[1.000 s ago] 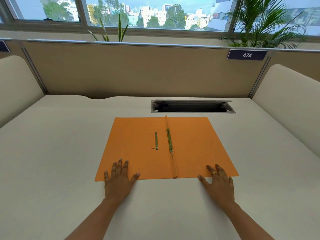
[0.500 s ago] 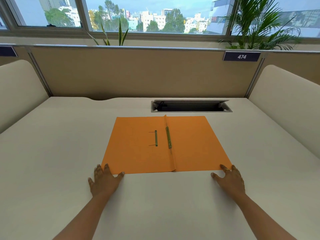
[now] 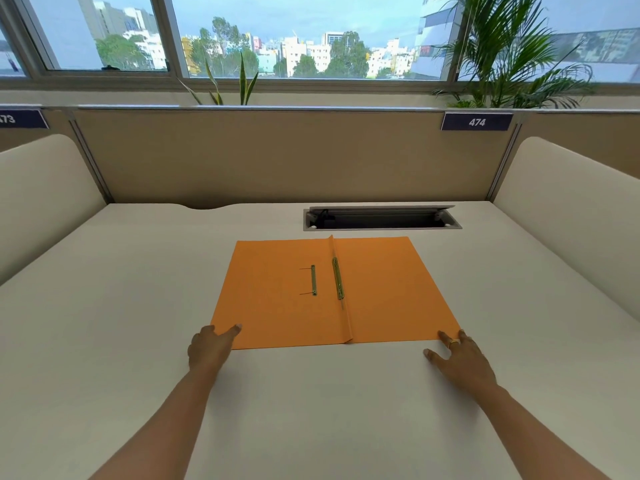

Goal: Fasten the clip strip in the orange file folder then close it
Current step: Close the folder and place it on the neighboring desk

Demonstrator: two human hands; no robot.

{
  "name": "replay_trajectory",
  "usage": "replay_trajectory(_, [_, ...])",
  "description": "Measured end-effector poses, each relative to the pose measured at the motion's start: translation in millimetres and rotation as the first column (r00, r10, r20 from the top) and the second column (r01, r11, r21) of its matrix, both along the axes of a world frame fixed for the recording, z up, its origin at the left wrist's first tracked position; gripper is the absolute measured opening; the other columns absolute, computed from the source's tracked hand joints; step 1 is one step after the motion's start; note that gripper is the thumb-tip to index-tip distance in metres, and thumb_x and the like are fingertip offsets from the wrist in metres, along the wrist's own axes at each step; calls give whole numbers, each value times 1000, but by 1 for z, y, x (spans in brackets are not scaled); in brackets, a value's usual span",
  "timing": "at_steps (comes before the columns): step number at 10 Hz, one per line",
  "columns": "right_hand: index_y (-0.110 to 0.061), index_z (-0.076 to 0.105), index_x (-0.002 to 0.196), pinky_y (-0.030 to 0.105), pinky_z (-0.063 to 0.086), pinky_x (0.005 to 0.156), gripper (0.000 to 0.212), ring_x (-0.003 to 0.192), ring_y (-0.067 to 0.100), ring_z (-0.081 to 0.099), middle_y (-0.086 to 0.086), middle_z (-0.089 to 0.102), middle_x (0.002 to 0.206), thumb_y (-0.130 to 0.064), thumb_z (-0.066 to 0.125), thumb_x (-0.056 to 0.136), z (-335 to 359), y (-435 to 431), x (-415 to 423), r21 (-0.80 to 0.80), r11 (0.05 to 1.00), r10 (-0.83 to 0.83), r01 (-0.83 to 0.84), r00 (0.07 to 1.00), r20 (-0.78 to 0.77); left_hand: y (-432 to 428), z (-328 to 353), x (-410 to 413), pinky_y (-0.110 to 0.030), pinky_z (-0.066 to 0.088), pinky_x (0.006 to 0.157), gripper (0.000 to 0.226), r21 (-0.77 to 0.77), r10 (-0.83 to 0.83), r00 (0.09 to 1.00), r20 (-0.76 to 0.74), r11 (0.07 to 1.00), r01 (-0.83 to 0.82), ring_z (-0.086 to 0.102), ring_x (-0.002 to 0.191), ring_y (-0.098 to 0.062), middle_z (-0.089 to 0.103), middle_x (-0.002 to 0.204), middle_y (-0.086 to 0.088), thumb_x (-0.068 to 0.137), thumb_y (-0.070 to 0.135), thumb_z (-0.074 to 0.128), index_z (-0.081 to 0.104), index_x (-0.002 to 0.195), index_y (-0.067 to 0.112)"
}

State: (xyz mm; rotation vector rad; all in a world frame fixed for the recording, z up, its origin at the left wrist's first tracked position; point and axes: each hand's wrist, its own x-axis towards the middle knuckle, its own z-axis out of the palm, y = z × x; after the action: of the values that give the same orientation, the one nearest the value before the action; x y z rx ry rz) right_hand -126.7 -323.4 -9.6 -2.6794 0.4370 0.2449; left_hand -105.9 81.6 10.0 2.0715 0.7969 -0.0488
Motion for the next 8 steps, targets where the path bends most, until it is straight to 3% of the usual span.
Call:
replay_trajectory(1, [-25, 19, 143, 44, 16, 117, 67, 144, 26, 9, 13, 9, 156, -54, 43, 87, -1, 0, -2, -15, 1000, 13, -13, 1000, 5, 3, 0, 4, -47, 34, 107, 70, -128, 91, 995, 35, 988, -86, 39, 131, -37, 43, 143, -19, 85, 44, 59, 38, 139, 4])
replay_trajectory(2, [-25, 18, 143, 44, 15, 118, 67, 144, 26, 8, 12, 9, 156, -54, 42, 87, 0, -1, -2, -15, 1000, 18, -18, 1000, 3, 7, 0, 8, -44, 37, 102, 54, -218, 156, 986, 58, 966, -140, 46, 122, -37, 51, 131, -19, 87, 39, 58, 52, 125, 2])
replay_trajectory(3, [-25, 17, 143, 44, 16, 118, 67, 144, 26, 8, 12, 8, 156, -54, 42, 88, 0, -1, -1, -20, 1000, 24, -24, 1000, -5, 8, 5, 10, -38, 40, 88, 28, -348, 226, 971, 75, 919, -187, 47, 95, -29, 50, 101, -14, 89, 33, 58, 53, 76, 8])
replay_trajectory(4, [-25, 18, 143, 44, 15, 118, 67, 144, 26, 8, 13, 8, 156, -54, 42, 88, 0, 0, -1, -18, 1000, 24, -24, 1000, -7, 14, 7, 11, -36, 39, 82, 32, -408, 291, 954, 67, 881, -240, 48, 89, -28, 52, 93, -13, 86, 34, 61, 51, 72, 7])
replay_trajectory(5, [-25, 18, 143, 45, 16, 118, 67, 144, 27, 10, 13, 9, 155, -53, 42, 88, 1, 0, -2, -20, 1000, 23, -23, 1000, -7, 16, 11, 11, -40, 44, 90, 36, -414, 296, 954, 42, 874, -253, 53, 96, -33, 55, 94, -14, 85, 34, 62, 52, 94, 1])
replay_trajectory(7, [-24, 18, 143, 45, 15, 118, 67, 144, 27, 9, 14, 8, 156, -52, 43, 88, 2, 1, -2, -14, 999, 28, -29, 999, -15, 16, 26, 10, -45, 43, 100, 50, -385, 311, 949, 44, 882, -271, 54, 112, -39, 60, 116, -19, 83, 38, 61, 56, 112, -2])
replay_trajectory(8, [-25, 18, 143, 49, 16, 117, 66, 144, 27, 8, 12, 8, 156, -51, 43, 88, 6, 1, -1, -28, 999, 20, -21, 999, -36, 8, 45, 14, -39, 42, 90, 42, -359, 356, 924, 139, 888, -288, 53, 102, -35, 59, 99, -17, 87, 37, 57, 57, 96, -5])
